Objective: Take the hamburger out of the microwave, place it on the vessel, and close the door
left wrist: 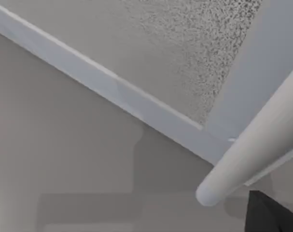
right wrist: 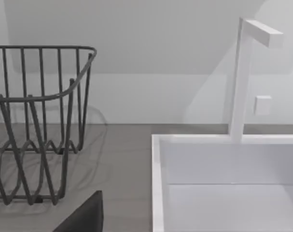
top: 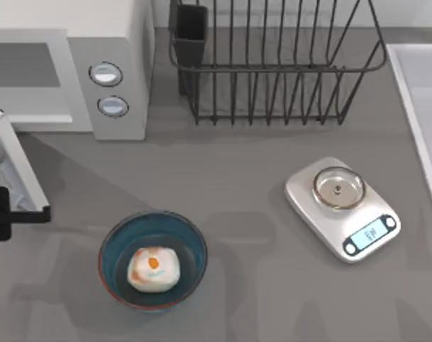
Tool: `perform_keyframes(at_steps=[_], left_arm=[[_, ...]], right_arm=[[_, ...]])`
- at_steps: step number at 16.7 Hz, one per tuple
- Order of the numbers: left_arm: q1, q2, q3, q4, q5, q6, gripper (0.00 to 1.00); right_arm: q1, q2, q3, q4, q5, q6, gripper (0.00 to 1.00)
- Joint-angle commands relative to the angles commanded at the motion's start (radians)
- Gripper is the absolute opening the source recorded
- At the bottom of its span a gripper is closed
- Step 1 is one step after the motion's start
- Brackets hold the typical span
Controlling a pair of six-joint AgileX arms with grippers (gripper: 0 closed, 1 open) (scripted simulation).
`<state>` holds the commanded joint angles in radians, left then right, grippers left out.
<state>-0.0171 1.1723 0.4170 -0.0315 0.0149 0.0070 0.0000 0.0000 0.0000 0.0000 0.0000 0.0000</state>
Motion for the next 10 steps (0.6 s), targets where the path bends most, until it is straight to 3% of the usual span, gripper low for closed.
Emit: perform_keyframes(at_steps=[6,10], left_arm=[[-0.003,0.304,0.173,0.120,0.000,0.002,0.00],[-0.004,0.393,0.230,0.162,0.000,0.002,0.00]], right_arm=[[0.000,0.000,0.000,0.000,0.000,0.000,1.00],[0.000,0.000,0.000,0.000,0.000,0.000,1.00]])
